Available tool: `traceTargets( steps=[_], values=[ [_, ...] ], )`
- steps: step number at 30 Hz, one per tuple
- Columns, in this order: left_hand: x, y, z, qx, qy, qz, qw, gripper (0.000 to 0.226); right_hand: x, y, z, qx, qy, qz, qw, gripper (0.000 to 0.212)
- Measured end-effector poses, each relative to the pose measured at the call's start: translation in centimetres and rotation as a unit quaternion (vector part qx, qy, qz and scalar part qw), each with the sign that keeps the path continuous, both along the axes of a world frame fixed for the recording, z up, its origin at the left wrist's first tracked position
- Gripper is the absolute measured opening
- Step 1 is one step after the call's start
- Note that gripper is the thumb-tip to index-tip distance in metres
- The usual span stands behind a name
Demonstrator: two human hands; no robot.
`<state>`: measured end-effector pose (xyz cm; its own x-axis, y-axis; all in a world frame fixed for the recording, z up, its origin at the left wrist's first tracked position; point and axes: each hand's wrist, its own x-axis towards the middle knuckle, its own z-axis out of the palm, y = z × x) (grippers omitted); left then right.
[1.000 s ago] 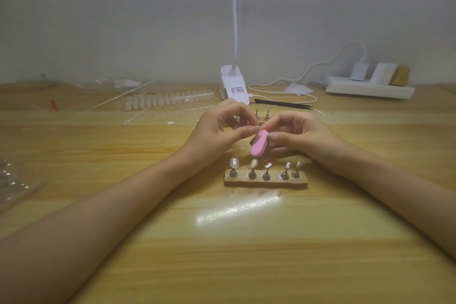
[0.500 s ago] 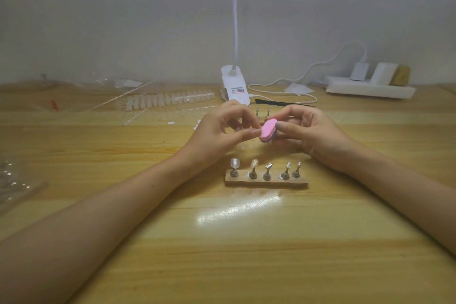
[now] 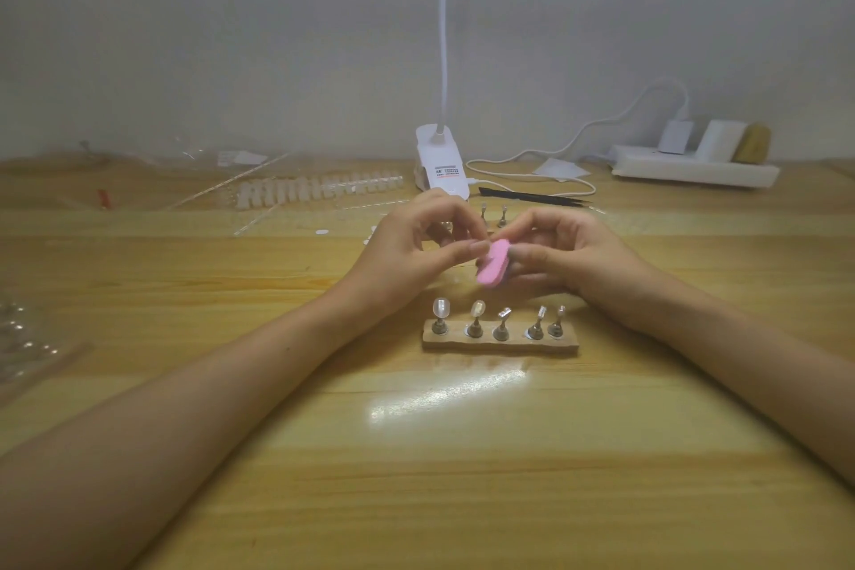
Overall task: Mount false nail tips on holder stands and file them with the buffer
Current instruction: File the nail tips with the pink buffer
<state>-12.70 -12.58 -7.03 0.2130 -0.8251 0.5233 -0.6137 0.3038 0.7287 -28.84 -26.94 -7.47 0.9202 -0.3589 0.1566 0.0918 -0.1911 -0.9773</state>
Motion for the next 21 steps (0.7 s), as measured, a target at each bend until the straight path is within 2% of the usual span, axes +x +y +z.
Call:
traceTargets(
  steps=[2, 6, 9, 13, 16, 21],
  values=[
    [-0.04, -0.04, -0.04, 0.002, 0.002, -0.004, 1.000, 0.009, 0.00, -0.16, 0.11, 0.034, -0.023, -0.035, 0.999, 0.023],
    [0.00, -0.01, -0.01, 0.004, 0.001, 0.000, 1.000, 0.012, 0.09, -0.03, 0.00, -0.007, 0.004, -0.004, 1.000, 0.017],
    [0.00, 0.02, 0.01, 0.007, 0.007, 0.002, 1.000, 0.010, 0.10, -0.11, 0.05, 0.038, -0.022, -0.044, 0.998, 0.021],
    [-0.04, 0.07, 0.03, 0.002, 0.001, 0.009, 1.000, 0.009, 0.06, 0.19, -0.02, -0.007, 0.007, 0.007, 1.000, 0.013],
    [-0.06, 0.01, 0.01, 0.005, 0.004, 0.004, 1.000, 0.008, 0.07, 0.00, 0.03, 0.030, -0.023, -0.029, 0.999, 0.016],
    [-0.03, 0.12, 0.07, 0.006, 0.005, 0.012, 1.000, 0.008, 0.12, 0.03, 0.23, 0.028, 0.000, -0.016, 0.999, 0.016]
  ],
)
